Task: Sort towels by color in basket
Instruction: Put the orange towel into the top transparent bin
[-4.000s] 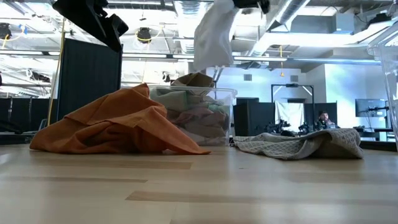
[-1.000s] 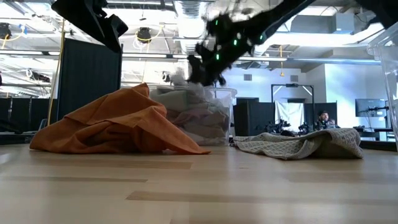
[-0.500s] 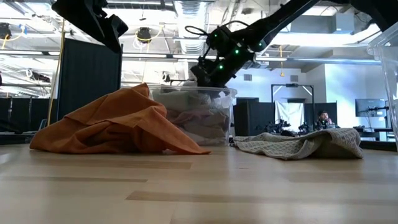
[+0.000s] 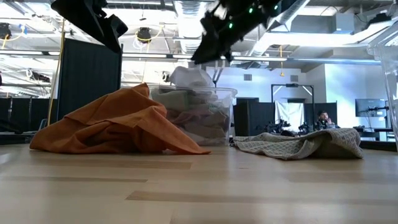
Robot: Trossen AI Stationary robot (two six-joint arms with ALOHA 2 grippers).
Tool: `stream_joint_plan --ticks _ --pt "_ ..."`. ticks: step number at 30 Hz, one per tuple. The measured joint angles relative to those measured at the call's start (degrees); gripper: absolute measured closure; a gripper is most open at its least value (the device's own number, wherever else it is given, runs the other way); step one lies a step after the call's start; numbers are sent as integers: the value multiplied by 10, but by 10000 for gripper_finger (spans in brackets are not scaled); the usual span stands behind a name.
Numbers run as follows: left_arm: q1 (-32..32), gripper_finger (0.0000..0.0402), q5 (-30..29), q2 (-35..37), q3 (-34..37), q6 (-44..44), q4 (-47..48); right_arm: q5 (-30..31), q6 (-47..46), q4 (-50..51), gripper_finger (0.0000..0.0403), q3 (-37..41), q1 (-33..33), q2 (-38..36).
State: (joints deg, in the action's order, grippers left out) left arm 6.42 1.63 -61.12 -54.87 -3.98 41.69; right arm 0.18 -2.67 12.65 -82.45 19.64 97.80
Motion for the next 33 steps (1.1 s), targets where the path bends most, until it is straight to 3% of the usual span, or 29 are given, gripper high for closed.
stream_joint_plan --ticks 8,13,17,25,33 --pt "24 214 17 0 47 4 -39 5 39 75 266 0 -78 -68" --pt "43 209 -65 0 112 -3 -104 26 47 144 260 0 -146 -104" --pt "62 178 -136 0 149 -31 -149 62 42 194 242 -1 -208 -130" --pt "74 85 -140 0 223 -55 -224 149 13 258 212 -1 -335 -167" --pt "68 67 -137 -25 285 -40 -302 218 4 263 207 -1 -429 -169"
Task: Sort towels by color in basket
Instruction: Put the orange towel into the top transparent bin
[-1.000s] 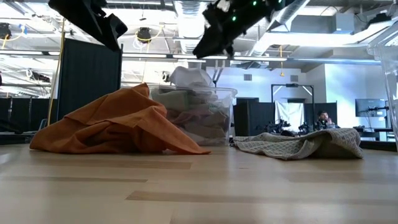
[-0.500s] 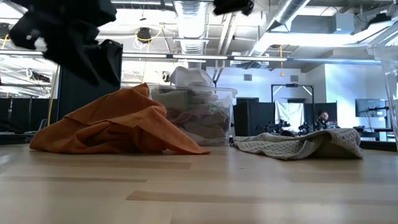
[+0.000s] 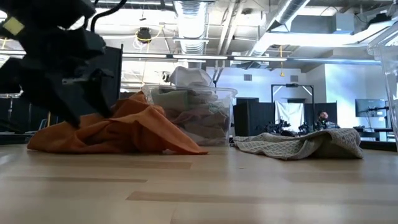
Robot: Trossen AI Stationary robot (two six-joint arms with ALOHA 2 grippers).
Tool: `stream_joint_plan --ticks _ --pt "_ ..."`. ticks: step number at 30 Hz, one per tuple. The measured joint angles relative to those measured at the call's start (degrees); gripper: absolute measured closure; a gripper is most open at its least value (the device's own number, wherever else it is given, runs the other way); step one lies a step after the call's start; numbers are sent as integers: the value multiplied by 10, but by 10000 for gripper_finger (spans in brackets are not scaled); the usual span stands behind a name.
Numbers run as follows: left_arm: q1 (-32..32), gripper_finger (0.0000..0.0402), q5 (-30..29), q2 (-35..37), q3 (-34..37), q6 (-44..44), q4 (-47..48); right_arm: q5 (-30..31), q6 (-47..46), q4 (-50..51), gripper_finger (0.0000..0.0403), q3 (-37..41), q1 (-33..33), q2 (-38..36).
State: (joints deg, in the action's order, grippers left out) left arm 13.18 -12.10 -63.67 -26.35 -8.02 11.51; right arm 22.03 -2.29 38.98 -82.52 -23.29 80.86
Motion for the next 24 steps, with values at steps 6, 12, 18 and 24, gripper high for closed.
stream_joint_plan --ticks 6,12,18,24 --pt "-1 69 16 -46 12 16 -39 28 -37 10 207 0 -32 0" --pt "-12 69 30 -134 11 44 -76 36 -70 21 207 0 -54 0" --pt "-26 83 46 -206 9 67 -139 37 -85 23 207 0 -67 0" --pt "-27 176 56 -217 8 51 -163 39 -99 25 207 0 -68 0"
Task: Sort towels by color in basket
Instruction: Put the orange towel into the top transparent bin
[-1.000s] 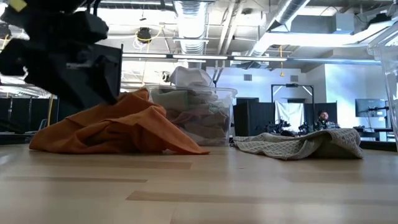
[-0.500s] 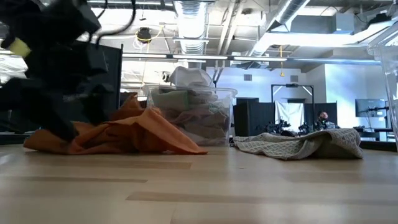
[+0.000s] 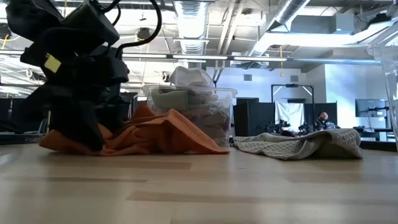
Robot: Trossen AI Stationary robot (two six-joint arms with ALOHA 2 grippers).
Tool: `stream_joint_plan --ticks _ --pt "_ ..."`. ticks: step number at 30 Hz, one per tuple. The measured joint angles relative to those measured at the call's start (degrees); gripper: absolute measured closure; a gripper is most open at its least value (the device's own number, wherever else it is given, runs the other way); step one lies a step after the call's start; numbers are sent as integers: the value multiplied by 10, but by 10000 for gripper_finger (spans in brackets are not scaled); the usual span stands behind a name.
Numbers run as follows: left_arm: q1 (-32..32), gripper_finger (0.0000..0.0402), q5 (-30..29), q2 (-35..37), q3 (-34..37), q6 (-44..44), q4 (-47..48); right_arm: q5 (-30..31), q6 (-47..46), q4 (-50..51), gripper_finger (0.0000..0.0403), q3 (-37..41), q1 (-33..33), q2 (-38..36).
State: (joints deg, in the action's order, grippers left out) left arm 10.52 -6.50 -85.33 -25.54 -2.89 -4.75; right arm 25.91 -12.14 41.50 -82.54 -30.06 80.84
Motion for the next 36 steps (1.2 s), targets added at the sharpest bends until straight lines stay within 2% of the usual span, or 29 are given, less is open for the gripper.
stream_joint_plan --ticks 7,10,20,36 --pt "0 331 -6 2 0 -28 6 1 0 1 207 0 0 0" --pt "0 383 -7 2 0 -37 6 0 0 1 207 0 0 0" --pt "0 387 -9 26 2 -51 -20 0 -14 1 207 0 -12 0" --pt "0 390 -30 199 3 -74 -19 50 -46 7 207 0 -67 0"
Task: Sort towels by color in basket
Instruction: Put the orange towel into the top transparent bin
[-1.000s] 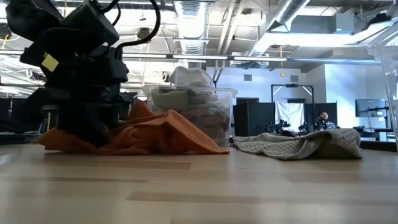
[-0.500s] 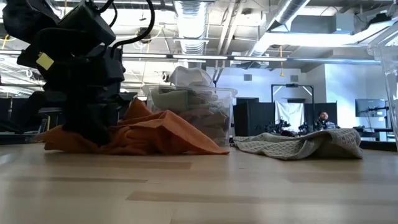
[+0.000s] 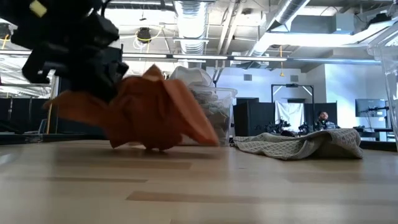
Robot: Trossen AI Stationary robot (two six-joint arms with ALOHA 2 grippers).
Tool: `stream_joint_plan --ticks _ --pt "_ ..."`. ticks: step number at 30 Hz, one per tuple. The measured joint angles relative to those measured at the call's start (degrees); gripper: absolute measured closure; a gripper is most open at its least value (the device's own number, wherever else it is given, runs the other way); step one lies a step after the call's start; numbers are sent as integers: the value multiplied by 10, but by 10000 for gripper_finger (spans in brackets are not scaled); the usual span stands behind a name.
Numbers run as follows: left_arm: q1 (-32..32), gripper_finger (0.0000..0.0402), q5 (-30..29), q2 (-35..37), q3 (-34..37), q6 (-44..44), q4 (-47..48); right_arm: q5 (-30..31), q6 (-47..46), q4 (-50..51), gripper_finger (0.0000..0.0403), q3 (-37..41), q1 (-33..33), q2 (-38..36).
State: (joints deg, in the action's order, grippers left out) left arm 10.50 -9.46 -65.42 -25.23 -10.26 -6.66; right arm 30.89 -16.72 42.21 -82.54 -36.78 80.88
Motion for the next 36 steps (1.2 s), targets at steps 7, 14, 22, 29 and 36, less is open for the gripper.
stream_joint_plan --ticks 7,14,22,29,36 --pt "0 390 -34 74 -1 -26 -1 26 -43 21 207 3 -22 0" --pt "-16 390 -49 101 -61 -59 51 45 -64 28 207 3 -34 0" --pt "-51 390 -74 100 -179 -126 145 50 -64 31 207 4 -34 11" --pt "-111 391 -73 100 -286 -179 194 51 -83 44 207 4 -37 25" --pt "-206 391 -27 53 -351 -202 253 53 -109 67 207 3 -37 49"
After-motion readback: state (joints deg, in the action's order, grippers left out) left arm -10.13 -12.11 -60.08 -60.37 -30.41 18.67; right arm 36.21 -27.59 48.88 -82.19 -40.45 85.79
